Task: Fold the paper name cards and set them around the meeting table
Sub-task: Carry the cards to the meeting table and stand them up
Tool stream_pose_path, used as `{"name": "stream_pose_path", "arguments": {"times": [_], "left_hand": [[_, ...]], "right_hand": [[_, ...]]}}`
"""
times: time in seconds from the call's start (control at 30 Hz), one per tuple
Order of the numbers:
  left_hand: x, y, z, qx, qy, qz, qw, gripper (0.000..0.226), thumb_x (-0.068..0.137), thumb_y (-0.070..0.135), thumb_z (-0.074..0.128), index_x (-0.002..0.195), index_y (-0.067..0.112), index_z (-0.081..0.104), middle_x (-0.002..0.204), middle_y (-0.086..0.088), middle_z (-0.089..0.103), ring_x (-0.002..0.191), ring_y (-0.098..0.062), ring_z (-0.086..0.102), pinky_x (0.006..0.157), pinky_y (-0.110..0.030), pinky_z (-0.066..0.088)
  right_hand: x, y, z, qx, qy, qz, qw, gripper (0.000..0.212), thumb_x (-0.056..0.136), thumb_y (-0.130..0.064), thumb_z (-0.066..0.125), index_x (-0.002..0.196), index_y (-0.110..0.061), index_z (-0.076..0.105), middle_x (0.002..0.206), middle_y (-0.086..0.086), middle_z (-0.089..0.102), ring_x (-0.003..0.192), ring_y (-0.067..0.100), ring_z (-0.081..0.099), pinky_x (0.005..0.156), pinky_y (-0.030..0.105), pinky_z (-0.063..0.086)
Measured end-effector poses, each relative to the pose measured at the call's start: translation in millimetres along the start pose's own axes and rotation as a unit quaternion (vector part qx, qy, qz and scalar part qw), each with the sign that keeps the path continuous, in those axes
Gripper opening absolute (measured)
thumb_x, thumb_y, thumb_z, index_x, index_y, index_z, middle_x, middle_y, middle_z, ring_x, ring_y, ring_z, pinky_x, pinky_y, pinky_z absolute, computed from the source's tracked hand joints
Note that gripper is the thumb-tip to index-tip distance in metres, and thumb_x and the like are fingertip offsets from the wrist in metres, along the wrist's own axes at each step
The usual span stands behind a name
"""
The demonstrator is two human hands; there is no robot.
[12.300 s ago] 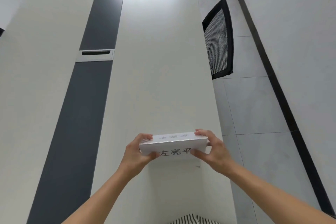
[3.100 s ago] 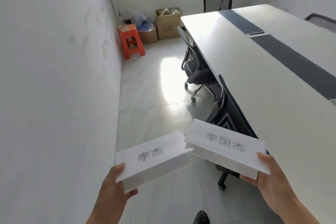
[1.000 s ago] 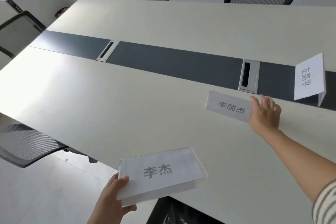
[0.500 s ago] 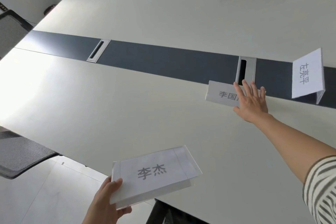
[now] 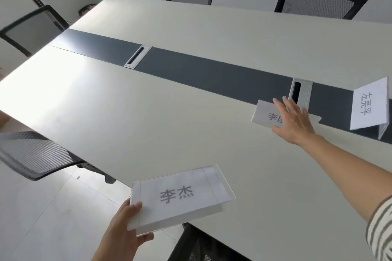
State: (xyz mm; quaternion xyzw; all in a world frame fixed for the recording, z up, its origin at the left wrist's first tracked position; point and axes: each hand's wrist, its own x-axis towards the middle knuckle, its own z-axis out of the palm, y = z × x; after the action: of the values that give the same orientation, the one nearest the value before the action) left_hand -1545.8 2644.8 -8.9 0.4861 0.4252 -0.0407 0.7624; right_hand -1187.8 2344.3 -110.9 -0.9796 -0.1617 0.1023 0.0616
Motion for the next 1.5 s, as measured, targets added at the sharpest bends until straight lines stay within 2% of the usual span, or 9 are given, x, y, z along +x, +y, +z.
{"name": "stream_pose_path", "arguments": {"times": [0.13,0.27,0.47,0.63,0.73,0.9,1.03,1.2,1.5], "left_hand": [[-17,1,-26,-0.044,-0.005,0.028,0.999,0.037,0.073,0.027,0.058,0.104,0.009,0.063,0.080,-0.009,0.065,0.061,-0.024,0.056,0.055,-0.035,0.042],[-39,5,-69,-0.091,0.004,0.058,0.994,0.039,0.074,0.030,0.058,0.105,0.008,0.062,0.084,-0.009,0.066,0.062,-0.023,0.059,0.056,-0.035,0.043],[-79,8,-182,-0.122,0.022,0.102,0.987,0.060,0.062,0.037,0.069,0.115,0.010,0.061,0.099,-0.013,0.067,0.072,-0.025,0.059,0.060,-0.038,0.042],[-107,4,-306,-0.146,0.078,0.102,0.981,0.074,0.054,0.040,0.072,0.118,0.006,0.058,0.099,-0.016,0.066,0.071,-0.027,0.058,0.057,-0.037,0.043],[-120,0,-375,-0.168,0.132,0.087,0.973,0.060,0.066,0.037,0.063,0.117,0.005,0.060,0.091,-0.014,0.068,0.067,-0.027,0.058,0.052,-0.035,0.044],[-126,3,-454,-0.165,0.156,0.073,0.971,0.069,0.053,0.048,0.069,0.110,0.010,0.067,0.091,-0.013,0.072,0.076,-0.028,0.061,0.057,-0.037,0.049],[-106,17,-491,-0.166,0.150,0.075,0.972,0.055,0.064,0.044,0.065,0.106,0.009,0.069,0.089,-0.012,0.073,0.073,-0.026,0.062,0.061,-0.038,0.049],[-56,56,-540,-0.166,0.149,0.075,0.972,0.067,0.048,0.049,0.070,0.102,0.010,0.069,0.088,-0.014,0.069,0.068,-0.025,0.061,0.056,-0.035,0.049],[58,203,-629,-0.082,0.126,0.105,0.983,0.061,0.058,0.049,0.066,0.105,0.010,0.068,0.086,-0.014,0.064,0.067,-0.022,0.059,0.055,-0.035,0.049]], "right_hand": [[-45,-97,-29,0.233,0.001,-0.054,0.971,0.055,0.085,-0.031,0.064,0.136,-0.021,0.050,0.133,0.006,0.060,0.118,0.022,0.058,0.101,0.039,0.045],[-112,-201,-38,0.448,-0.116,-0.074,0.883,0.027,0.088,-0.037,0.064,0.107,-0.019,0.068,0.098,0.002,0.073,0.091,0.015,0.070,0.089,0.038,0.054],[-201,-347,-32,0.560,-0.318,-0.078,0.761,0.051,0.091,-0.055,0.041,0.111,-0.018,0.069,0.102,0.003,0.075,0.092,0.021,0.071,0.074,0.026,0.054],[-256,-471,1,0.594,-0.431,-0.105,0.671,0.058,0.090,-0.059,0.039,0.130,-0.022,0.059,0.129,0.008,0.065,0.120,0.031,0.060,0.101,0.056,0.045],[-285,-537,23,0.568,-0.466,-0.113,0.669,0.058,0.082,-0.054,0.056,0.129,-0.021,0.058,0.131,0.014,0.063,0.119,0.041,0.058,0.097,0.062,0.044],[-304,-610,50,0.553,-0.461,-0.082,0.689,0.062,0.067,-0.047,0.067,0.121,-0.017,0.064,0.122,0.019,0.066,0.108,0.042,0.063,0.072,0.042,0.055],[-289,-650,59,0.550,-0.468,-0.091,0.685,0.061,0.068,-0.045,0.067,0.123,-0.019,0.062,0.119,0.013,0.069,0.111,0.039,0.063,0.077,0.045,0.054],[-244,-709,66,0.551,-0.490,-0.094,0.669,0.065,0.067,-0.040,0.069,0.125,-0.014,0.061,0.123,0.015,0.068,0.115,0.038,0.061,0.083,0.048,0.052],[-108,-834,61,0.550,-0.477,-0.112,0.677,0.044,0.080,-0.032,0.063,0.120,-0.015,0.066,0.122,0.018,0.068,0.105,0.037,0.065,0.079,0.037,0.056]]}}
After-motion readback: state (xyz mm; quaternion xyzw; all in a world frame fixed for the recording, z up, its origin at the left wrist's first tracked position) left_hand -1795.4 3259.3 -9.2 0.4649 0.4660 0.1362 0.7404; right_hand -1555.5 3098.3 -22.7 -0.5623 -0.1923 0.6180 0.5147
